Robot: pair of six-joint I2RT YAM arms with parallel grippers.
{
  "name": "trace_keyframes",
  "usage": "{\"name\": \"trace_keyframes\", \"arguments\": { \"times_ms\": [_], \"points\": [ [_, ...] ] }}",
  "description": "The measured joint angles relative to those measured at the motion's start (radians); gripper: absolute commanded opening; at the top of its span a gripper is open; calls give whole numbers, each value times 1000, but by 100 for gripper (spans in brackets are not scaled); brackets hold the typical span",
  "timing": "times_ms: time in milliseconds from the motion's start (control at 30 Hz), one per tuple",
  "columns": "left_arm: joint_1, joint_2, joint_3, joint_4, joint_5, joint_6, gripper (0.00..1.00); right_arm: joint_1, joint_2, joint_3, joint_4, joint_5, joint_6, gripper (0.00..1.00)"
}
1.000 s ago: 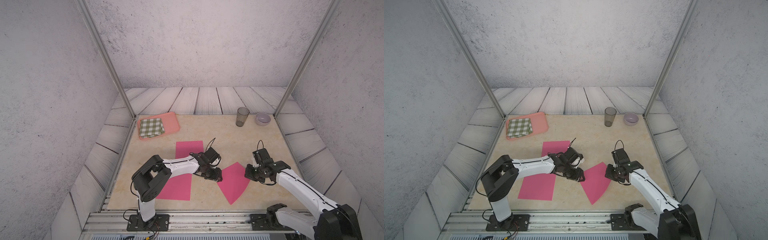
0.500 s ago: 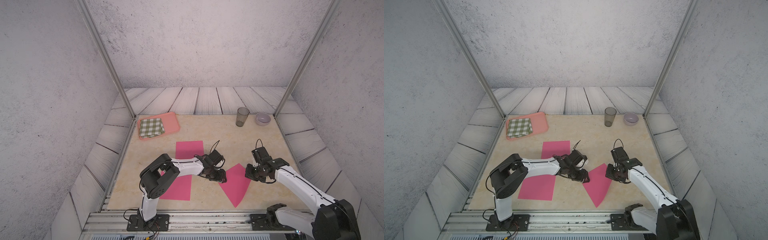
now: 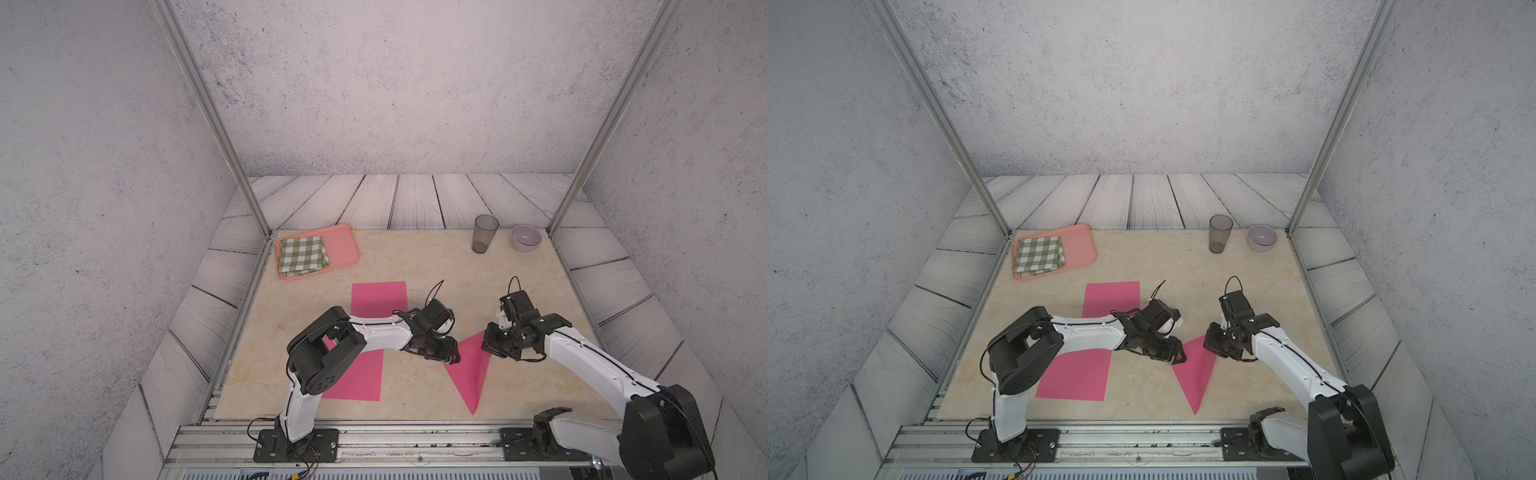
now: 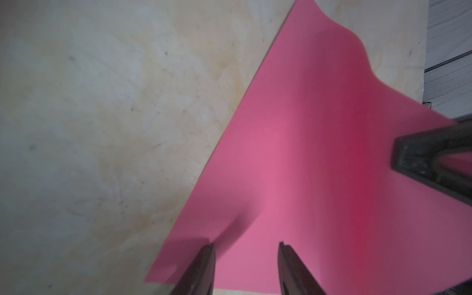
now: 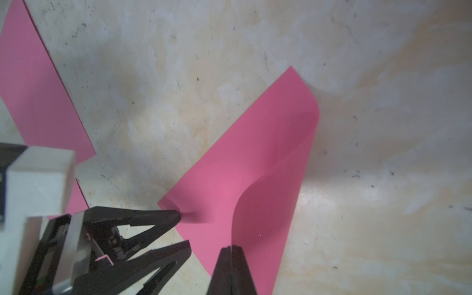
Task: Fold the square paper diagonally
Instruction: Fold the paper at the center of the board.
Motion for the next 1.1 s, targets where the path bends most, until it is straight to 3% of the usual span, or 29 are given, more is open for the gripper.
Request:
{"name": "trace_keyframes", "arguments": {
  "times_ms": [300, 533, 667, 833, 1100],
  "points": [
    [-7, -23, 5, -58, -5, 46, 55, 0, 91, -8, 47, -2, 11, 5],
    [-16, -174, 4, -139, 8, 111, 56, 0, 94, -8, 45, 13, 5, 6],
    [-66, -237, 5, -140, 31, 145, 57, 0, 95, -8, 41, 20, 1, 7],
    [-138, -234, 2, -143, 15, 151, 56, 0, 98, -8, 40, 23, 2, 8],
    [-151, -199, 9, -105, -70, 107, 56, 0, 98, -22, 49, 24, 6, 12]
  ]
}}
